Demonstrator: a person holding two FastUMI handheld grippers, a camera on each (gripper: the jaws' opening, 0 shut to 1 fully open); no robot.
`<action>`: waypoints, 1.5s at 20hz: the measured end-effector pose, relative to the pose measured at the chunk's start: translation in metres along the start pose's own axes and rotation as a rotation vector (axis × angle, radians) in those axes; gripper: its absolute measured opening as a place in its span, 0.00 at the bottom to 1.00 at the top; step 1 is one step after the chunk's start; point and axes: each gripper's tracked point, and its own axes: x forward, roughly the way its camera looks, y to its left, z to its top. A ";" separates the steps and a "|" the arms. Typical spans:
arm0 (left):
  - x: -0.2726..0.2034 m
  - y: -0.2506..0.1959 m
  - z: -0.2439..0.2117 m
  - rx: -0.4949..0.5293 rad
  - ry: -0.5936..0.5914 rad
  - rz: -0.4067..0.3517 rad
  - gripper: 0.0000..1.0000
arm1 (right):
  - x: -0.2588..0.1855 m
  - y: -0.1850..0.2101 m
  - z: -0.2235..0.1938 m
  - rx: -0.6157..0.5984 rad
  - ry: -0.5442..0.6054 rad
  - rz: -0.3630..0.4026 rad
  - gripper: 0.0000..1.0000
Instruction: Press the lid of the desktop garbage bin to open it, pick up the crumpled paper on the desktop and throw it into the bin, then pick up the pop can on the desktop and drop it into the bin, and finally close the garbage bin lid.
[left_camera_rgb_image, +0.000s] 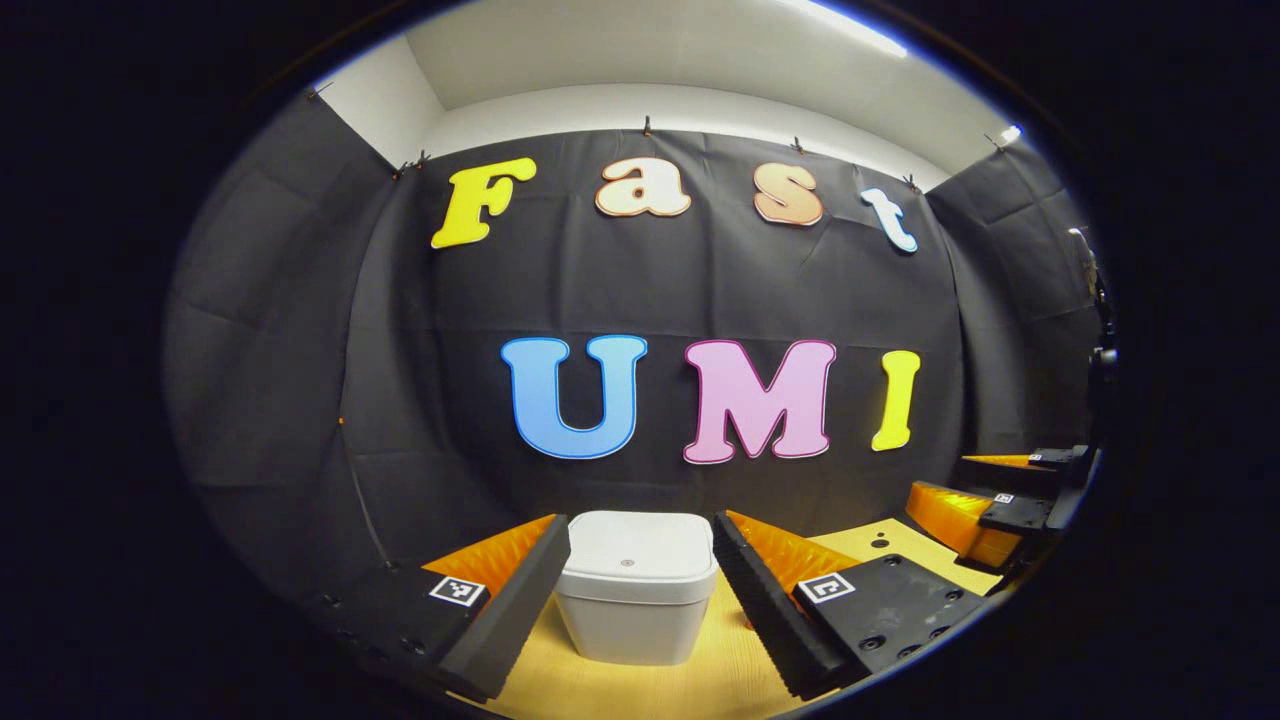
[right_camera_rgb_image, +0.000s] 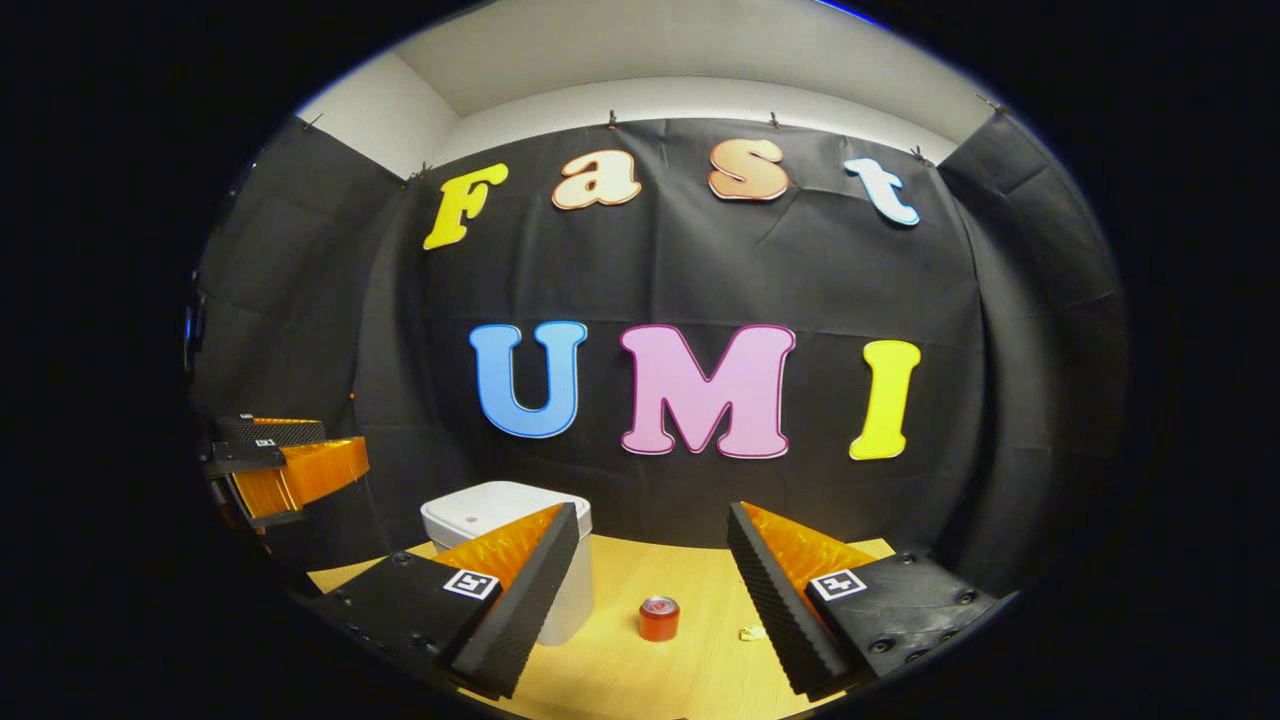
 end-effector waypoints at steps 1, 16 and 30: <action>0.003 -0.001 -0.001 -0.002 -0.002 -0.011 0.97 | -0.002 -0.005 0.000 -0.002 0.002 -0.015 0.96; 0.095 -0.007 -0.040 0.001 0.125 -0.093 0.43 | 0.008 -0.069 -0.036 0.014 0.109 -0.171 0.97; 0.174 0.011 -0.133 -0.040 0.359 -0.098 0.06 | 0.018 -0.099 -0.066 0.010 0.194 -0.227 0.97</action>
